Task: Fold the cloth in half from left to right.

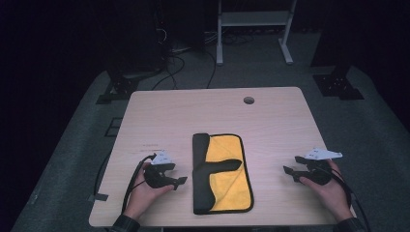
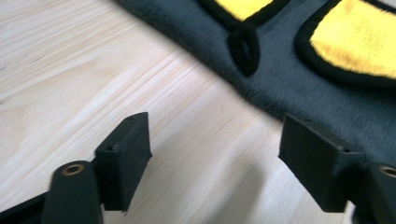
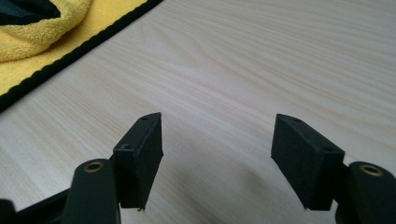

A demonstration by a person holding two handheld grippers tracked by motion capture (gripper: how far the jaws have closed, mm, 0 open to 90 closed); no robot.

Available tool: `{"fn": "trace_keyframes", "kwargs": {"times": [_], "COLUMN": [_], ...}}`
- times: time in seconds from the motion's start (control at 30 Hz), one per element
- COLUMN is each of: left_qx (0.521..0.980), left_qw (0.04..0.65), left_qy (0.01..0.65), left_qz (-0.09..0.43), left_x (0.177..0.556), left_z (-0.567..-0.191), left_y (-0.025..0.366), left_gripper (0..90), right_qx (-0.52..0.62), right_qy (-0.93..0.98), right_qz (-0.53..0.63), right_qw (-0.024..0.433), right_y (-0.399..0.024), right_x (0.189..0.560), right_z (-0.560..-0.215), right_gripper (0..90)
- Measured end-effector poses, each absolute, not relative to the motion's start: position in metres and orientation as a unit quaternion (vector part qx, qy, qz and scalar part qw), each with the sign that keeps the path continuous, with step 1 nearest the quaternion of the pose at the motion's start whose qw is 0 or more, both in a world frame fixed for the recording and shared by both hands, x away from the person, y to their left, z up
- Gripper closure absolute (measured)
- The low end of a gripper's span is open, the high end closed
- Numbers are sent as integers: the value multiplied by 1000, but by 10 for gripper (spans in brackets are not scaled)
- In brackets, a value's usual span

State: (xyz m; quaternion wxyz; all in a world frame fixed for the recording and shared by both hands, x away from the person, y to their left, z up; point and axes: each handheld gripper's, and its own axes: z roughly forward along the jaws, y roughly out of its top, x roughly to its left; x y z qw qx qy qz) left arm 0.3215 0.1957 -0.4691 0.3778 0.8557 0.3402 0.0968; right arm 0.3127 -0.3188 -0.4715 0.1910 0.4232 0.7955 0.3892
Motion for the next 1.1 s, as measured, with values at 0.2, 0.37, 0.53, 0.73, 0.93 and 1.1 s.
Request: {"fn": "trace_keyframes", "kwargs": {"times": [0.2,0.37,0.53,0.73,0.93,1.1], "left_qx": [858,859,862,859,859,859], "left_qw": [363,360,352,359,358,358], "left_qy": [347,344,334,333,334,335], "left_qz": [105,120,145,149,148,148], "left_x": [318,317,316,317,318,319], "left_z": [-473,-475,-480,-483,-483,-483], "left_y": [206,210,211,212,212,212], "left_gripper": [190,176,82,17,3,3], "right_qx": [402,381,361,334,310,292], "right_qy": [798,805,813,824,829,835], "right_qz": [408,418,425,431,445,452], "right_qw": [186,178,169,154,133,113], "right_y": [-305,-292,-273,-245,-220,-200], "right_x": [321,330,339,348,357,361], "right_z": [-463,-456,-449,-443,-438,-438], "right_gripper": [326,329,326,337,362,402]}}
